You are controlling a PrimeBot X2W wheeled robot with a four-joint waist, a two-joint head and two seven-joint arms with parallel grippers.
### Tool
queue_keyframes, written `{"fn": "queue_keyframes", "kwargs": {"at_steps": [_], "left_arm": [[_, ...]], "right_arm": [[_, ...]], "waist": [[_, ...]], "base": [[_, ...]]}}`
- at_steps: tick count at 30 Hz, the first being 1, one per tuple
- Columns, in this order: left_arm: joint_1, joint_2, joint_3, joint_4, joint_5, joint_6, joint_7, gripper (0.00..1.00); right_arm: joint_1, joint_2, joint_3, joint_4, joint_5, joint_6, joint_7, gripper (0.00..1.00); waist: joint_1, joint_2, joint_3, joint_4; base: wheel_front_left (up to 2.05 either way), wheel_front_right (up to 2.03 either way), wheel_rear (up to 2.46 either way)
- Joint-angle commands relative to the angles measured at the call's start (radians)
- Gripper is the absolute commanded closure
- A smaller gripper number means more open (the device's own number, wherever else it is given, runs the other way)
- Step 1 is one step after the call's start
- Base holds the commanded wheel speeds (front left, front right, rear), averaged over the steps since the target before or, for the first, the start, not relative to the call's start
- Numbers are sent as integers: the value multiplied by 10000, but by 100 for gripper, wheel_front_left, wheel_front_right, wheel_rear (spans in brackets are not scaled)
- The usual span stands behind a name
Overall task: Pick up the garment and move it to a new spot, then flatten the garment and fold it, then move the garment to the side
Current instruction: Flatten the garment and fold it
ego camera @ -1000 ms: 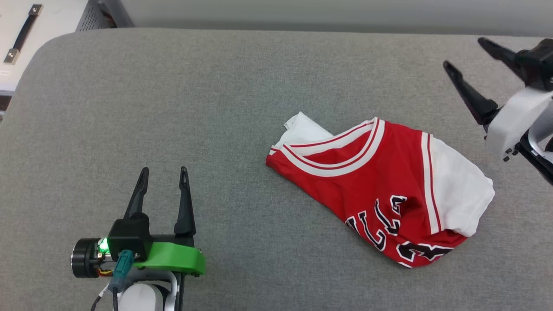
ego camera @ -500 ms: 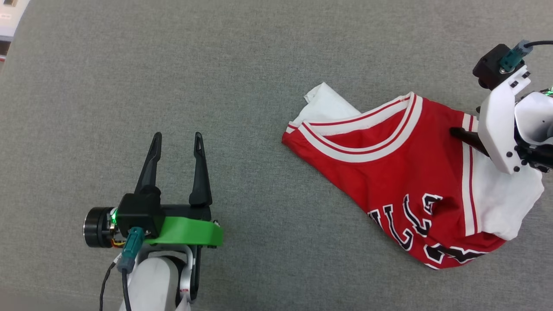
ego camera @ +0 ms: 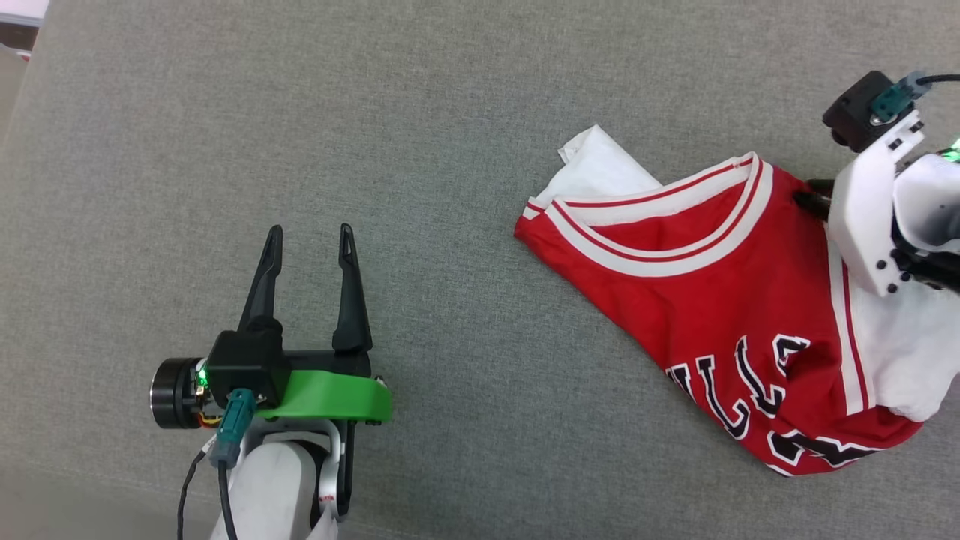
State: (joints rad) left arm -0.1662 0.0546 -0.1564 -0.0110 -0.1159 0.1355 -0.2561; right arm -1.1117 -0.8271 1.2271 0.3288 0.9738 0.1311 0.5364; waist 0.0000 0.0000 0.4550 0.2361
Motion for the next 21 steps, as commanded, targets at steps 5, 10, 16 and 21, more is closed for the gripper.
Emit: {"fn": "queue_keyframes", "kwargs": {"at_steps": [5, 10, 16, 21], "left_arm": [[242, -43, 275, 132, 107, -141, -57, 0], [581, -43, 610, 209, 281, -337, -57, 0], [1036, -43, 909, 254, 406, -516, -57, 0], [1245, -43, 1098, 274, 492, -671, -57, 0]], "right_arm": [[247, 59, -97, -278, 308, -4, -1850, 100], [709, -718, -732, -697, 557, -4, -3248, 100], [2155, -1672, -1811, -302, 1203, -4, -4461, 100], [3629, -2041, -2436, 629, 1748, -4, -4918, 100]], "waist": [[0, 0, -904, -500], [0, 0, -1523, -886], [0, 0, -2039, -1363], [0, 0, -2253, -1649]], "base": [[0, 0, 0], [0, 0, 0], [0, 0, 0], [0, 0, 0]]}}
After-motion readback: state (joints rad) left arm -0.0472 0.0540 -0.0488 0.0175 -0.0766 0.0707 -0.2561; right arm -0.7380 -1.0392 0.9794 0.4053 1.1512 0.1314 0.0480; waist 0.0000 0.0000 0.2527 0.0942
